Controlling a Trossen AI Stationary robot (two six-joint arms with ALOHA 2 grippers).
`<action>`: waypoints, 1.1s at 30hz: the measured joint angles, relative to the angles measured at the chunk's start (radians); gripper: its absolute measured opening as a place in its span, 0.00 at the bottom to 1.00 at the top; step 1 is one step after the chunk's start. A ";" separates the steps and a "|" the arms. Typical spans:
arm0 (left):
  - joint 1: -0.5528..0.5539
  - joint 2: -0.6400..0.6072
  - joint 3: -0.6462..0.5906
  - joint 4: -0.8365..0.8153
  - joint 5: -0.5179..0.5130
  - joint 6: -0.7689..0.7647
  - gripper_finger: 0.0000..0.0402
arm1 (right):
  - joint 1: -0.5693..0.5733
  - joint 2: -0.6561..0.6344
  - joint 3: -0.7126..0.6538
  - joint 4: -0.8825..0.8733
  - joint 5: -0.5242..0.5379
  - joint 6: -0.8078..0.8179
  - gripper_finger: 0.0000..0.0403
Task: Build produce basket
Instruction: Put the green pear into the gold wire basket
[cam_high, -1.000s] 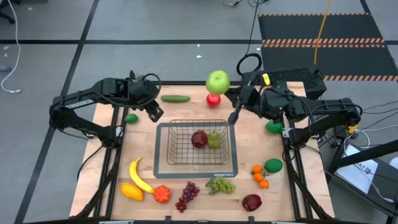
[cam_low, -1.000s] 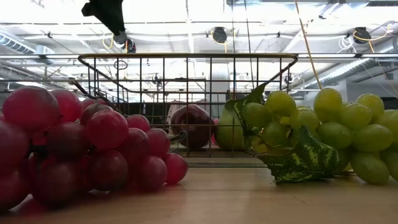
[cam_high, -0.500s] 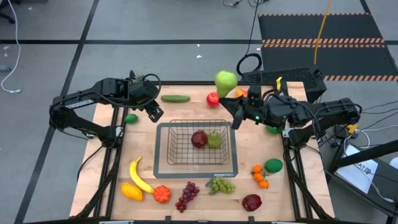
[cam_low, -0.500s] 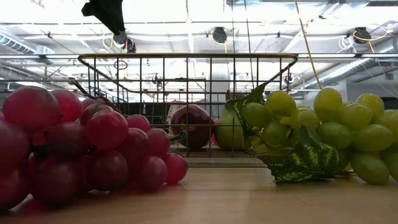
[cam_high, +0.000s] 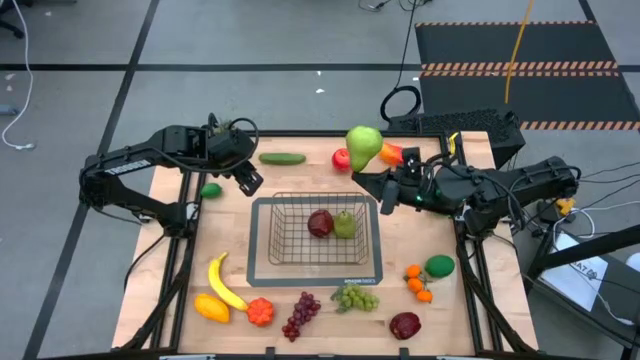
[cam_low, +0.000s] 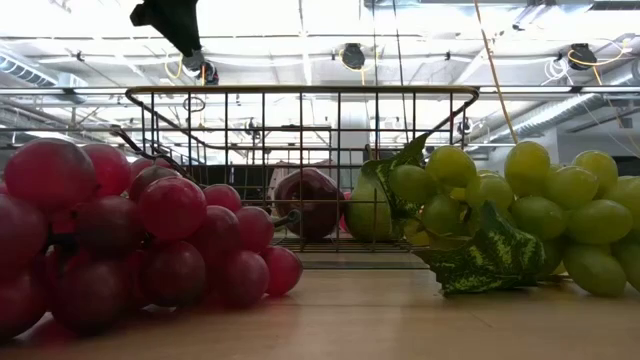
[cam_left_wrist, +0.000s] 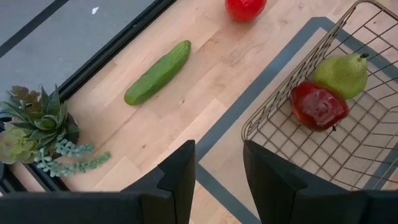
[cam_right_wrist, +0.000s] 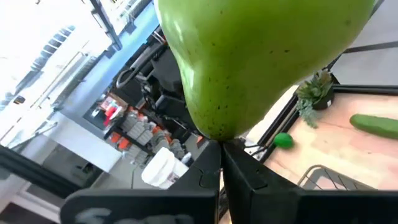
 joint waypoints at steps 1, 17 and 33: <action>0.000 0.000 0.000 0.000 0.000 -0.002 0.34 | 0.001 0.000 0.000 -0.006 -0.001 0.003 0.00; 0.000 0.000 0.000 0.056 0.017 -0.003 0.34 | -0.083 0.265 0.000 -0.146 -0.599 -0.028 0.00; 0.000 0.000 0.000 0.105 0.022 -0.052 0.34 | -0.214 0.510 0.000 -0.193 -0.884 0.051 0.02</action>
